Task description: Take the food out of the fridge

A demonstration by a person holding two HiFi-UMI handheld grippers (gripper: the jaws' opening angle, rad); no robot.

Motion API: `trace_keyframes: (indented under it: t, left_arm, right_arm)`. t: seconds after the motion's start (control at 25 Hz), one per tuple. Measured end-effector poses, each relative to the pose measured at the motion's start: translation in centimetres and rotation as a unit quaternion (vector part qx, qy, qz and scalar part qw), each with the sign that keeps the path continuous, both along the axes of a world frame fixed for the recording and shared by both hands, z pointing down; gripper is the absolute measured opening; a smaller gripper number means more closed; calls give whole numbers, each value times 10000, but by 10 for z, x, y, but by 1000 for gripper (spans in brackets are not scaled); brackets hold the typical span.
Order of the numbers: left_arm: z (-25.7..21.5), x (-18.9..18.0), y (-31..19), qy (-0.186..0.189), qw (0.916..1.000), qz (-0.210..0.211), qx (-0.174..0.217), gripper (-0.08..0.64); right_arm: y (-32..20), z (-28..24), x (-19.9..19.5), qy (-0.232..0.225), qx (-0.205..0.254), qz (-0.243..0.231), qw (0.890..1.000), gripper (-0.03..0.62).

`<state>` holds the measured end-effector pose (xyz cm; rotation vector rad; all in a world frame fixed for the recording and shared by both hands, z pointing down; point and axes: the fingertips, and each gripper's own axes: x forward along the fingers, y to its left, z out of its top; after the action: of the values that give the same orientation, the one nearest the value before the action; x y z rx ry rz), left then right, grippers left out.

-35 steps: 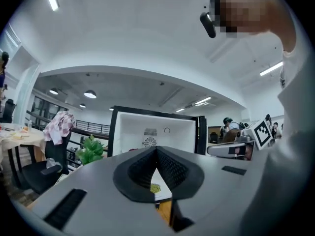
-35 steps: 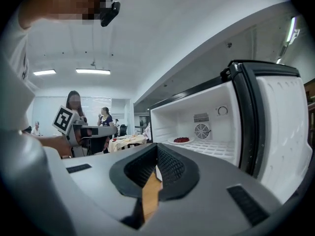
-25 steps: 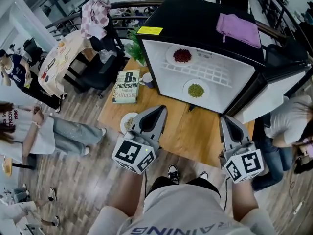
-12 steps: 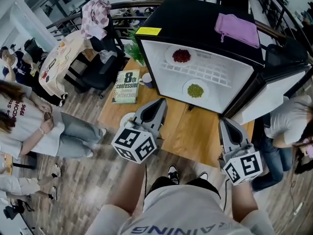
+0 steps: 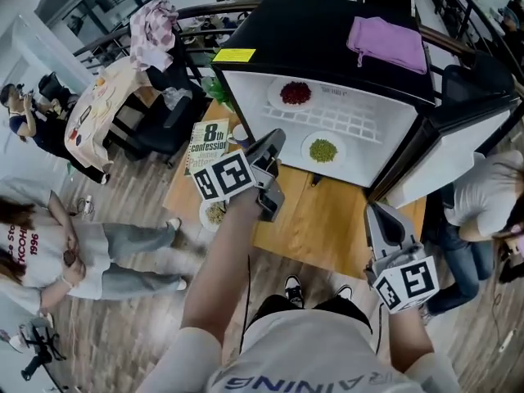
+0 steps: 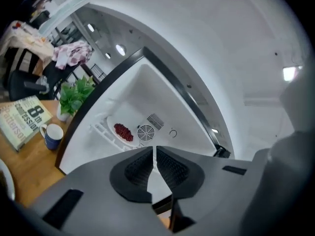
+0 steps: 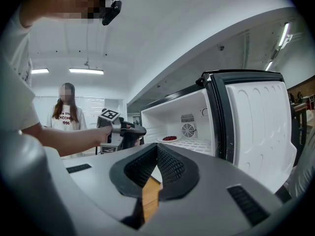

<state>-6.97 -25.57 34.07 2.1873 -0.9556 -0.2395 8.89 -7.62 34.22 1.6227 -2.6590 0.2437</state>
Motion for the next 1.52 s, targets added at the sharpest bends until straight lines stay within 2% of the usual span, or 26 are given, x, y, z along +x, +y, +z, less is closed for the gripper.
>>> trace_keyframes:
  t: [0.08,0.2,0.32,0.44,0.68,0.88,1.2,1.52]
  left_arm:
    - [7,5,-19,297,9989,-11,-362,17]
    - [19,11,-42,851,9922,20,-907,87]
    - [33,10,-62,1498,9782,-138,-1432,100]
    - [46,6,-77,1842,9651,-425,-1815,100]
    - [60,9,-95,2006,9469,-683,-2416,120]
    - [64,12,-102,2214,9332,-854,-2700,121]
    - [67,12,-105,2234,9262,-973,-2876,121]
    - [70,13,-107,2511,9078,-1120,-3168,120]
  right_arm:
    - [0,0,-1,-15,3,-24,10000,18]
    - [-1,1,-2,-35,7,-62,10000,18]
    - [-2,3,-2,-54,-9,-81,10000,18]
    - [-3,4,-1,-76,-7,-83,9999,18]
    - [-5,5,3,-165,1,-67,9998,18]
    - [-7,6,7,-212,7,-63,9998,18]
    - [-8,6,10,-260,32,-79,9996,18]
    - [-9,6,9,-266,61,-161,9995,18]
